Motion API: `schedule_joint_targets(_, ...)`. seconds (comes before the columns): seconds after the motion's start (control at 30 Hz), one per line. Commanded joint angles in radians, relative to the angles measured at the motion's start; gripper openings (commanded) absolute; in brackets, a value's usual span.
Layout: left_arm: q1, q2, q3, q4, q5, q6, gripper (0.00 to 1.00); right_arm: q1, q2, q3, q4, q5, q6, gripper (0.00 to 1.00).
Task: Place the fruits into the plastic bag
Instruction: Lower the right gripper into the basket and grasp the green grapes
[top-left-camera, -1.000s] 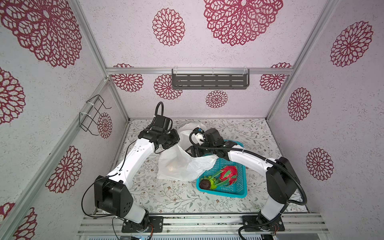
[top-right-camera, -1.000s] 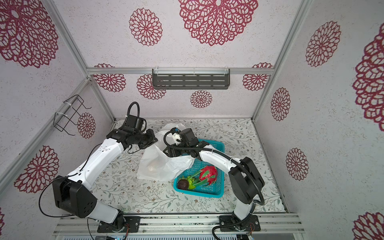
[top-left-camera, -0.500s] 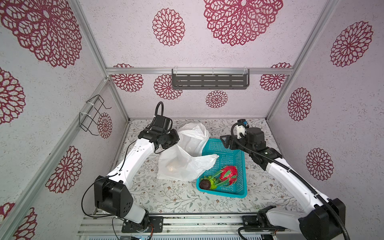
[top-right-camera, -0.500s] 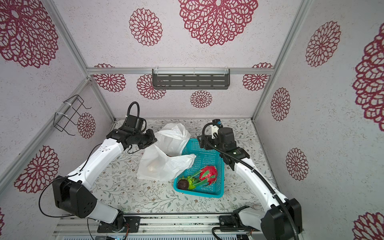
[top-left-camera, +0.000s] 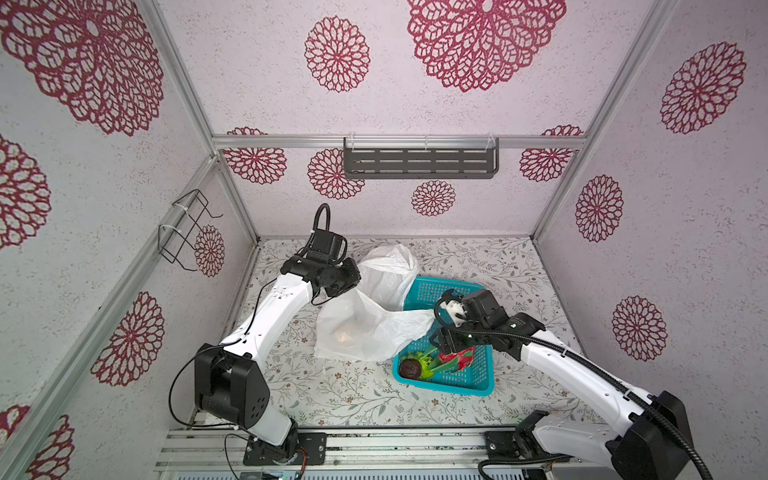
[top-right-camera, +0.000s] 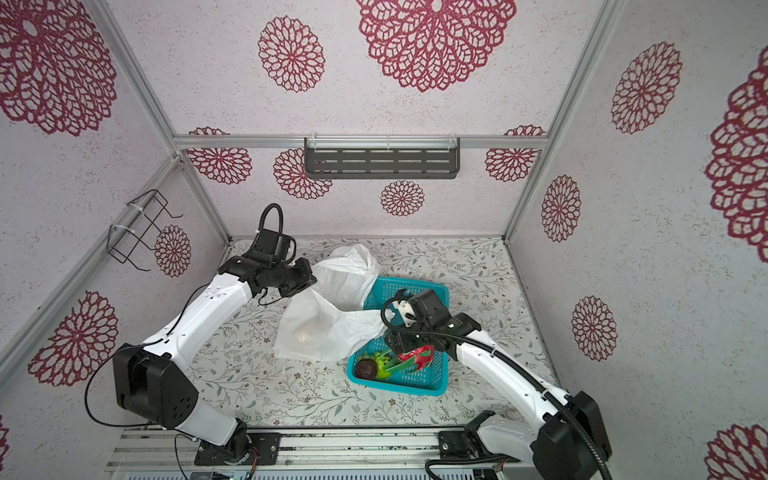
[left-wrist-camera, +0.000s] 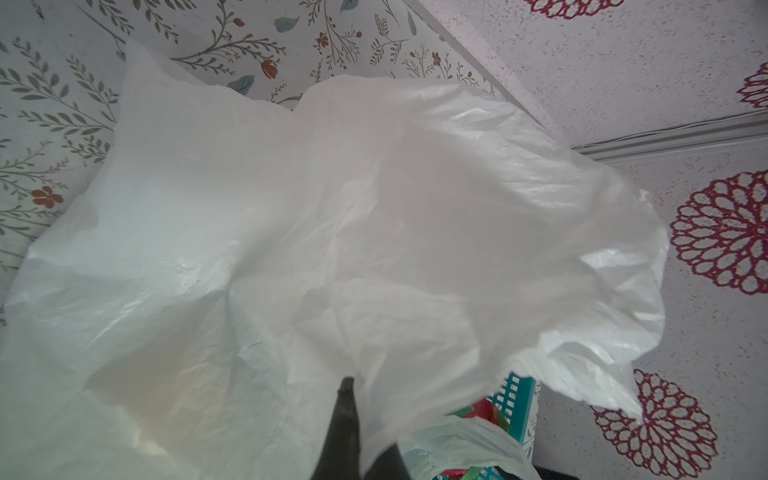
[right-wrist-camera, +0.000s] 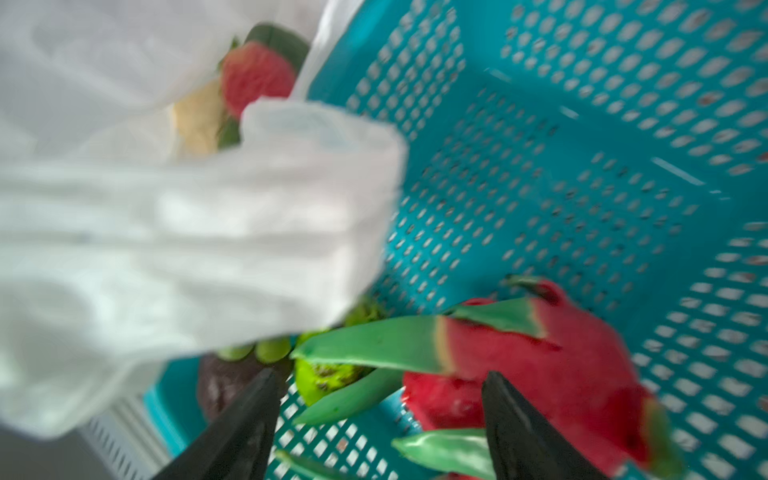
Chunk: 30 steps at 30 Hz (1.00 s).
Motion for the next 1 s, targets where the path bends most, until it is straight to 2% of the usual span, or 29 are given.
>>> schedule_joint_targets(0.0, 0.000, 0.012, 0.027, 0.020, 0.004, 0.010, 0.00, 0.050, -0.010, -0.003, -0.057, -0.074, -0.071, 0.75)
schedule_joint_targets(0.23, 0.001, 0.011, 0.017, 0.014, 0.007, 0.005, 0.00, 0.159, 0.123, 0.096, -0.072, -0.107, -0.149, 0.70)
schedule_joint_targets(0.47, 0.001, 0.001, 0.021, -0.011, -0.003, 0.010, 0.00, 0.167, 0.282, 0.190, -0.114, -0.213, -0.206, 0.66)
schedule_joint_targets(0.7, 0.001, -0.008, 0.019, -0.017, -0.007, 0.008, 0.00, 0.171, 0.467, 0.283, -0.237, -0.210, -0.255, 0.65)
schedule_joint_targets(0.8, 0.001, -0.008, 0.027, -0.022, -0.008, 0.009, 0.00, 0.185, 0.493, 0.285, -0.237, -0.211, -0.266, 0.56)
schedule_joint_targets(0.9, 0.002, -0.010, 0.035, -0.028, -0.009, 0.014, 0.00, 0.188, 0.468, 0.278, -0.222, -0.193, -0.268, 0.38)
schedule_joint_targets(0.97, 0.001, -0.012, 0.036, -0.028, -0.012, 0.015, 0.00, 0.187, 0.431, 0.275, -0.211, -0.166, -0.272, 0.33)
